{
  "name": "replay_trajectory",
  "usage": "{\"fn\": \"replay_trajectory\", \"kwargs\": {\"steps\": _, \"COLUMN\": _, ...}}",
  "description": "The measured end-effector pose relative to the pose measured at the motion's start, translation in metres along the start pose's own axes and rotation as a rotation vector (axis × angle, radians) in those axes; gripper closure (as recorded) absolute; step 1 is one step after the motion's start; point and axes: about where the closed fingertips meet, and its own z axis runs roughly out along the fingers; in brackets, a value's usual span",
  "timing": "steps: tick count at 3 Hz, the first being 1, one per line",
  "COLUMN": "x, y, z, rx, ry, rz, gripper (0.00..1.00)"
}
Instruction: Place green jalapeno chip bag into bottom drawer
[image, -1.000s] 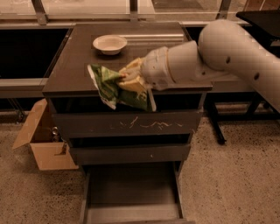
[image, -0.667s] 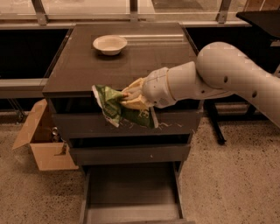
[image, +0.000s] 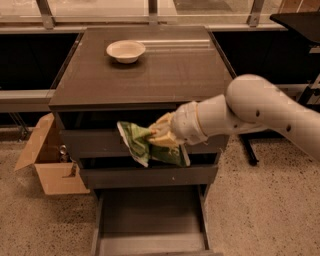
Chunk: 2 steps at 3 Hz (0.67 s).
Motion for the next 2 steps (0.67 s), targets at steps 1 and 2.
{"fn": "replay_trajectory", "kwargs": {"steps": 1, "x": 0.052, "y": 0.021, "z": 0.009, "rx": -0.031, "ry": 0.031, "rz": 0.026, "gripper": 1.00}}
{"fn": "replay_trajectory", "kwargs": {"steps": 2, "x": 0.121, "y": 0.048, "z": 0.032, "rx": -0.031, "ry": 0.036, "rz": 0.062, "gripper": 1.00}}
